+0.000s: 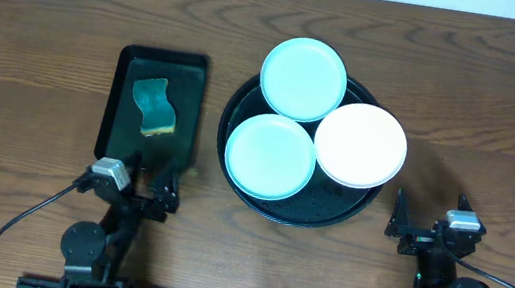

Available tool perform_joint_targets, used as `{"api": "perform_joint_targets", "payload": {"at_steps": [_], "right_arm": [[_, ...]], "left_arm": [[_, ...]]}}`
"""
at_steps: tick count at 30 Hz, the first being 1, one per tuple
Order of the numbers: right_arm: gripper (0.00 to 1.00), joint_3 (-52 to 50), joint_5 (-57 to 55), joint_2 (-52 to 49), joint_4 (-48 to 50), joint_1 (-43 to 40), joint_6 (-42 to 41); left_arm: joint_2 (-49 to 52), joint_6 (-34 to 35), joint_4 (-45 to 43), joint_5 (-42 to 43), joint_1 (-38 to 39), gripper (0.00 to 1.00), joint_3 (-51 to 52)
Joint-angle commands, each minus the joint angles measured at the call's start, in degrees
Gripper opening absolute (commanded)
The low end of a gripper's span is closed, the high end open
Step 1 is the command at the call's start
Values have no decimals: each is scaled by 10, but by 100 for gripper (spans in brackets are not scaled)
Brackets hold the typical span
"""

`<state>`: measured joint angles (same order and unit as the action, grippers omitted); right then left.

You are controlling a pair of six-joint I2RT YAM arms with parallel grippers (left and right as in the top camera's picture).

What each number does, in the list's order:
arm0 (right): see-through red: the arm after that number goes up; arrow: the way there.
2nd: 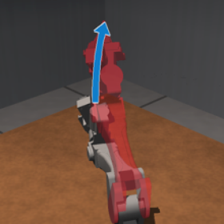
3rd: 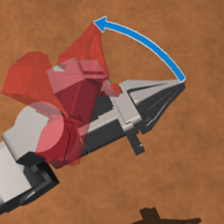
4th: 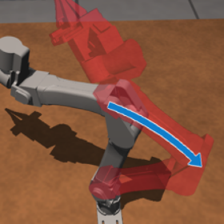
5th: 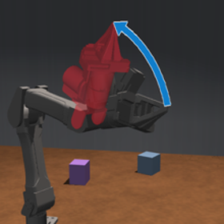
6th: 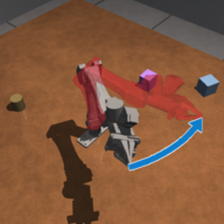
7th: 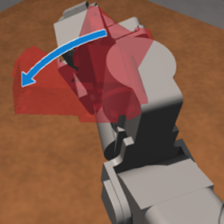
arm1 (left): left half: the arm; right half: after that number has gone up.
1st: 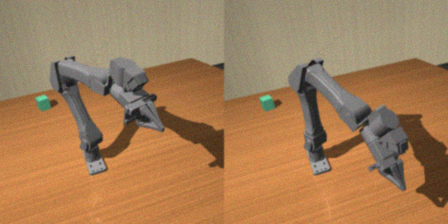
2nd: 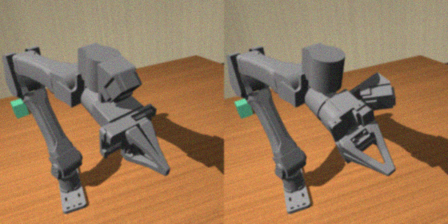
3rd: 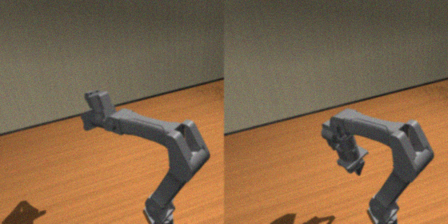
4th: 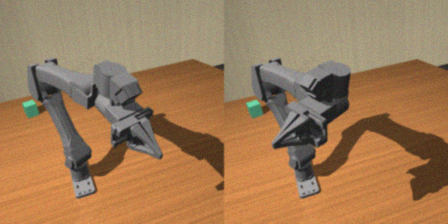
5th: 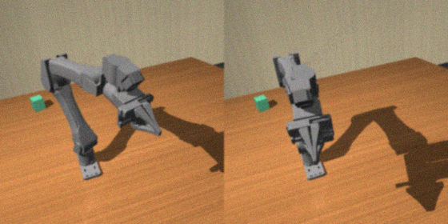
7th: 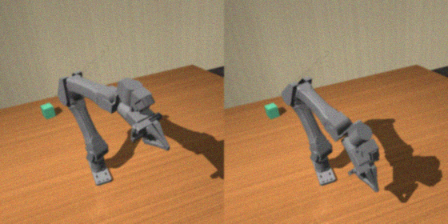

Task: Clean dirty plates on tray and stack at the side
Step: 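Move the left gripper over the green sponge on the black tray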

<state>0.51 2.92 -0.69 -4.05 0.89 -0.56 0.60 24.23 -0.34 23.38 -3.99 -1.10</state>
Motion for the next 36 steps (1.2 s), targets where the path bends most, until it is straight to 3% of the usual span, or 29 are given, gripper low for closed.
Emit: {"api": "perform_joint_targets", "payload": {"at_steps": [1,4,9,12,15,20,29,32,36], "right_arm": [[99,-2,-5,2,-2,3,9],[99,-2,-5,2,-2,3,9],[99,-2,-5,2,-2,3,9],[99,-2,-5,2,-2,3,9],[99,-2,-5,3,-2,3,9],[99,-2,-5,3,-2,3,9],[99,-2,-5,2,-2,3,9],[99,-2,-5,2,-2,3,9],[99,-2,-5,2,-2,3,9]], "left_arm": [[-4,158,0,127,2,80,9],[-4,156,-75,127,2,80,9],[-4,118,-272,120,2,80,4],[-3,113,-289,61,2,80,-26],[13,58,-282,34,2,80,-67],[120,-21,-118,18,2,80,-211],[521,-157,337,53,2,80,-616],[612,-161,426,68,2,80,-708],[689,-155,464,16,2,80,-769]]}}
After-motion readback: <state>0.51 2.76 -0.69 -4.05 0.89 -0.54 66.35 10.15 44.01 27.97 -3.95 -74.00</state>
